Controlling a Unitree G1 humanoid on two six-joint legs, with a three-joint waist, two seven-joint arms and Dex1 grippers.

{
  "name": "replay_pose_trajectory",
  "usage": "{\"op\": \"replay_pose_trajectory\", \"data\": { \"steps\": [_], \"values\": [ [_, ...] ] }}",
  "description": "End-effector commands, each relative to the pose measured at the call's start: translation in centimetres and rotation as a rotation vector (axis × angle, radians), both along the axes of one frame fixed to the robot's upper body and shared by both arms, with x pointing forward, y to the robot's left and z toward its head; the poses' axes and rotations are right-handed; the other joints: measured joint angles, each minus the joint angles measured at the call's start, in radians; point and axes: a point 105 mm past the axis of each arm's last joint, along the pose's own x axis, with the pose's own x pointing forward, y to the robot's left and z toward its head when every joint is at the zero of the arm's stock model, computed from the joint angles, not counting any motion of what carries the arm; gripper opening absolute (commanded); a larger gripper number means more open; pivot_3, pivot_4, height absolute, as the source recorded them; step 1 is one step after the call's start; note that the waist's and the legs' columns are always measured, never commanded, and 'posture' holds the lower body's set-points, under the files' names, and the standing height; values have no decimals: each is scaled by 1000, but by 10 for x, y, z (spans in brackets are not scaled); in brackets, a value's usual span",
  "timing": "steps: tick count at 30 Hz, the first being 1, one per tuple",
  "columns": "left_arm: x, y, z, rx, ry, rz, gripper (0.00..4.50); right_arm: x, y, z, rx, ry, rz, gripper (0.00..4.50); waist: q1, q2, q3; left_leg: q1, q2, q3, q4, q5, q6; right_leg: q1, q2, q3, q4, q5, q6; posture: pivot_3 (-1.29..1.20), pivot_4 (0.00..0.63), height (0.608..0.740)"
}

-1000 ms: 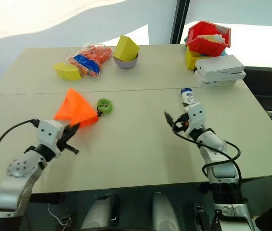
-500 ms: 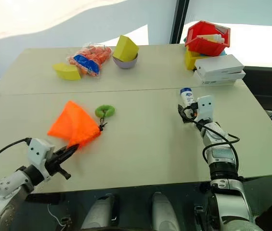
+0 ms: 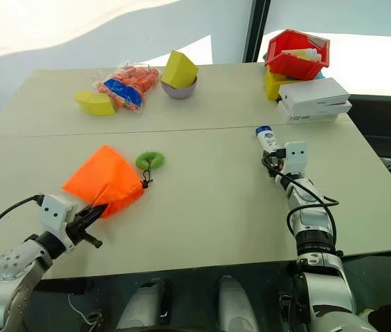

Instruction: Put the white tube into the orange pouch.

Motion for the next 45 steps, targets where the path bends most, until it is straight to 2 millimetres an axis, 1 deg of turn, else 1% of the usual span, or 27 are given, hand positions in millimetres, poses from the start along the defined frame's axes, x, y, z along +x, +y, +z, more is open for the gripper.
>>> {"op": "replay_pose_trajectory", "data": {
  "steps": [1,4,6,7,8,9,10,11,13,15,16,17,19,23,25,27,32,36,40,45],
  "values": [
    [2,-3,4,0,-33,-6,0,2,1,16,11,-67,0,1570,0,0,0,0,0,0,0,0,0,0,0,0,0,0,0,0,150,740],
    [3,-3,5,-8,-37,-5,0,-2,12,24,-12,-105,58,1570,0,0,0,0,0,0,0,0,0,0,0,0,0,0,0,0,150,740],
    [3,-3,5,-19,-38,-3,0,-9,29,30,-37,-135,162,1570,1,0,0,0,0,0,0,0,0,0,0,0,0,0,0,0,150,740],
    [4,-3,6,-25,-39,-3,0,-17,44,33,-50,-147,256,1570,1,0,0,0,0,0,-1,0,0,0,0,0,0,0,0,0,150,740],
    [5,-3,7,-31,-41,-3,0,-28,64,36,-55,-155,375,1570,1,1,0,0,0,0,-1,0,0,0,0,0,0,0,0,0,150,740],
    [5,-3,8,-35,-42,-2,0,-37,77,37,-56,-157,455,1570,2,1,0,0,0,0,-1,0,0,-1,0,0,0,0,0,0,150,740],
    [6,-2,9,-39,-44,-2,0,-55,100,37,-62,-146,605,1570,0,1,0,0,0,0,-1,0,0,0,0,0,0,0,0,0,150,740],
    [6,-2,10,-42,-45,-1,0,-71,117,35,-70,-127,720,1570,0,1,1,0,1,0,-1,0,0,-1,1,0,0,0,0,0,150,740],
    [8,0,11,-47,-46,1,0,-98,142,28,-83,-72,897,1570,2,1,1,0,1,-1,-1,0,0,-1,1,0,1,0,1,0,150,740],
    [9,1,13,-54,-48,2,0,-119,163,21,-81,-19,1027,1570,3,1,1,0,1,-1,-1,0,0,-1,0,-1,1,0,0,0,150,740],
    [10,1,14,-57,-49,2,0,-127,173,18,-76,2,1076,1570,4,1,1,0,1,-1,0,0,0,-1,0,-1,1,0,0,0,150,740],
    [11,2,15,-59,-50,1,0,-130,180,17,-68,14,1098,1570,4,1,1,0,1,-1,0,0,0,-1,0,-1,1,-1,1,0,150,740],
    [12,0,17,-68,-52,-6,0,-130,191,13,-57,43,1114,1570,3,1,0,0,1,-1,1,0,0,-1,-1,-1,0,-1,1,0,150,740],
    [13,-4,22,-100,-59,-20,0,-129,206,4,-72,72,1144,1570,3,0,0,0,1,-1,1,0,0,-1,-1,-1,-1,-1,1,0,150,740],
    [13,-4,26,-139,-62,-16,0,-131,212,0,-71,86,1160,1570,6,0,0,-1,1,-1,0,0,0,-1,-1,-1,-1,1,-2,0,150,740],
    [14,-3,29,-195,-48,-14,0,-135,218,-1,-62,95,1183,1570,8,0,0,-2,1,-1,0,0,0,-2,-1,-1,-1,1,-1,0,150,740],
    [12,-3,27,-257,28,-80,0,-141,228,2,-18,95,1228,1570,4,0,0,-2,0,-1,0,0,0,-2,-1,-1,-1,1,-1,0,150,740],
    [12,-1,30,-275,66,-127,0,-145,235,1,-14,97,1257,1570,3,0,0,-2,1,-2,0,0,0,-2,0,-1,-1,1,-1,0,150,740],
    [12,3,30,-268,96,-151,0,-142,242,2,-6,74,1231,1570,3,0,0,-2,1,-2,0,0,0,-2,0,-2,-1,1,-1,0,150,740],
    [9,3,32,-258,117,-177,0,-137,248,3,4,47,1193,1570,3,0,0,-2,1,-2,0,0,0,-3,-1,-1,-1,1,-1,0,150,740]
  ]
}}
